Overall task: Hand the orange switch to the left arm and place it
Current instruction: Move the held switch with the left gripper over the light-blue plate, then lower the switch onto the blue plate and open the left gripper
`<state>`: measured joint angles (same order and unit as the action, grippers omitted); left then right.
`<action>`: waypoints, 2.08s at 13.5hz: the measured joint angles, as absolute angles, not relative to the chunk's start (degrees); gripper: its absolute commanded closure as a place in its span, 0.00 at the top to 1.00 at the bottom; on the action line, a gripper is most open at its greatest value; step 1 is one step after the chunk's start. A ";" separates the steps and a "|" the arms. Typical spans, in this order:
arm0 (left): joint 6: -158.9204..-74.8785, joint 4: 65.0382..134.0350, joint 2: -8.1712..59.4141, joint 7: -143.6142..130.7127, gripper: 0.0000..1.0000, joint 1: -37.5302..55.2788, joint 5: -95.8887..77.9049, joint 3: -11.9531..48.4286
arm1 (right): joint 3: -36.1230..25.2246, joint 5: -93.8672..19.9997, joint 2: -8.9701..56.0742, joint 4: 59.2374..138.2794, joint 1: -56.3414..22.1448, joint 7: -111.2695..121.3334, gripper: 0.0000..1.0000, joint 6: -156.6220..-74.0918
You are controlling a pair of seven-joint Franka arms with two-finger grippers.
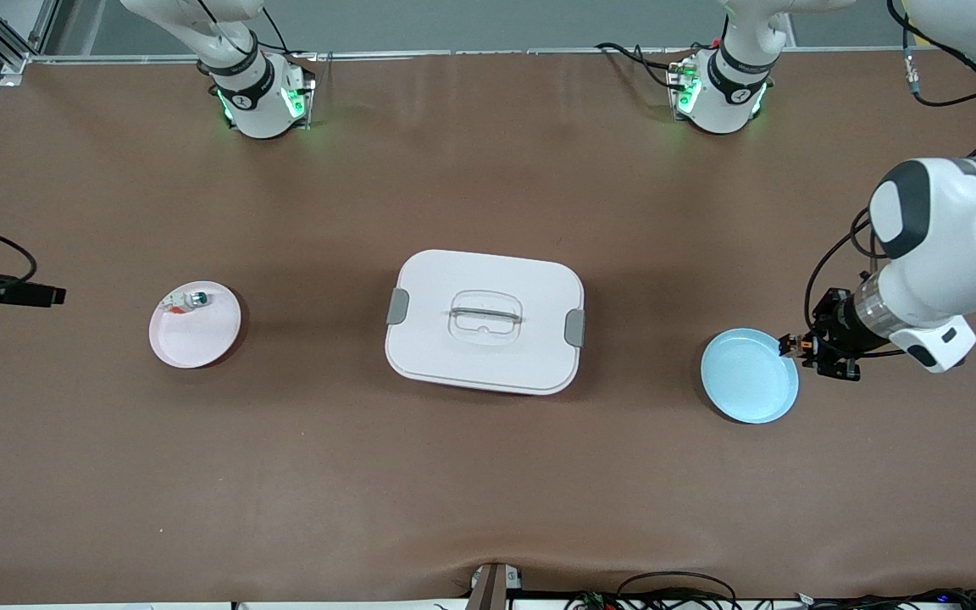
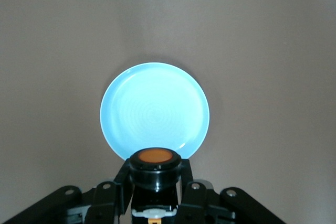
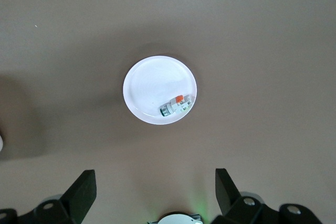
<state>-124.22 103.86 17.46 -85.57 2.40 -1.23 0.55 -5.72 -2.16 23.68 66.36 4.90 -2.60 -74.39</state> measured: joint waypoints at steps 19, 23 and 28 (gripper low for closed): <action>-138.81 108.62 29.17 -87.21 0.00 2.62 0.66 0.68 | -5.21 -5.38 18.67 66.85 3.11 -3.11 1.00 -76.05; -141.71 108.79 31.39 -87.21 0.00 2.45 0.66 0.65 | -4.97 -5.17 18.44 67.05 2.85 -3.11 1.00 -76.27; -143.29 109.07 32.94 -87.21 0.00 2.42 0.67 0.65 | -4.76 -4.48 17.50 67.09 2.44 -2.92 1.00 -77.51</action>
